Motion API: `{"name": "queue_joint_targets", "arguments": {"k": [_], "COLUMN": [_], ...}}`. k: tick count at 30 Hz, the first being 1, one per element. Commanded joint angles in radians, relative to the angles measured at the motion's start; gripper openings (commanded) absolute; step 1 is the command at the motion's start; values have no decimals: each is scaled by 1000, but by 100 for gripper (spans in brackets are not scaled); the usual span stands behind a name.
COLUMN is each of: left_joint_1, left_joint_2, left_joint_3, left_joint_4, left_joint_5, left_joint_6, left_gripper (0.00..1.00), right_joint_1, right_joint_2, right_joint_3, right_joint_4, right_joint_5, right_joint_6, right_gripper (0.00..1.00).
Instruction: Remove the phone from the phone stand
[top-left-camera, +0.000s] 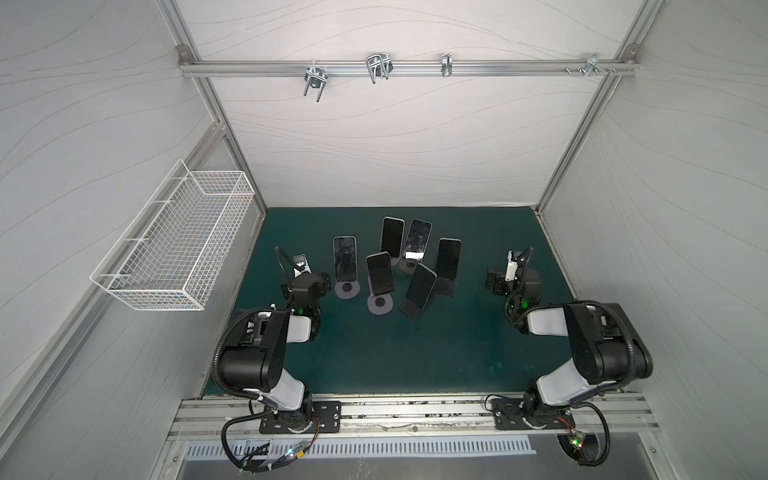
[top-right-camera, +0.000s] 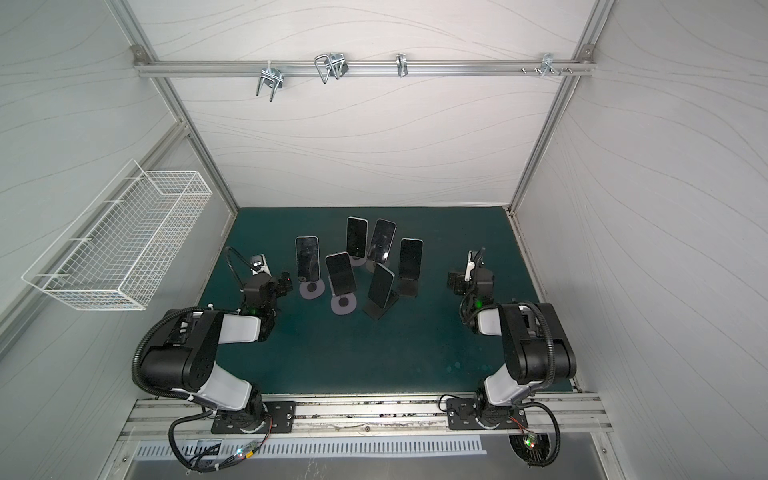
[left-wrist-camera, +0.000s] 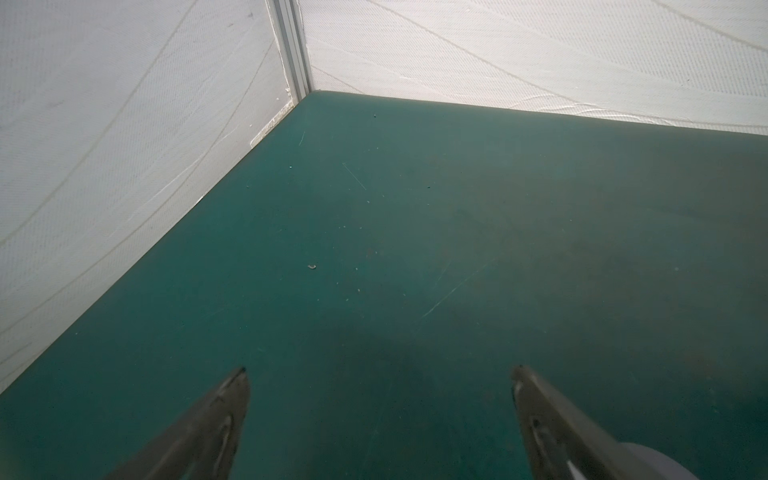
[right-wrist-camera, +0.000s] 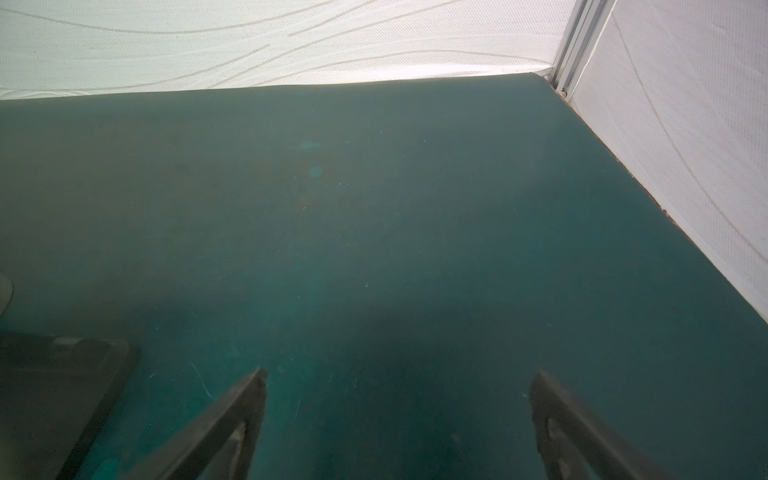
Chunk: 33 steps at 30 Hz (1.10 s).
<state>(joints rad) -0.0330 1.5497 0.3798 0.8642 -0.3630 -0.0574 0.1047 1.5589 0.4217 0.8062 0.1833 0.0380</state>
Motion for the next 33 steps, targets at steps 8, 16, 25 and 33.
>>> {"name": "queue_joint_targets", "arguments": {"k": [8, 16, 25, 33], "left_joint_1": [13, 13, 18, 16], "left_joint_2": [7, 6, 7, -88], "left_joint_3": [30, 29, 30, -17], "left_joint_4": [12, 13, 15, 15], "left_joint_5": [23, 21, 31, 28], "left_joint_6": [-7, -7, -9, -9], "left_gripper": [99, 99, 99, 99], "right_joint_1": [5, 4, 2, -29], "right_joint_2": [7, 6, 4, -58], "right_joint_3": [11, 8, 8, -54], "right_joint_4": [-1, -1, 2, 48], "right_joint_5": [8, 7, 4, 8], "right_joint_6": [-3, -4, -2, 42], "right_gripper": [99, 99, 99, 99]}}
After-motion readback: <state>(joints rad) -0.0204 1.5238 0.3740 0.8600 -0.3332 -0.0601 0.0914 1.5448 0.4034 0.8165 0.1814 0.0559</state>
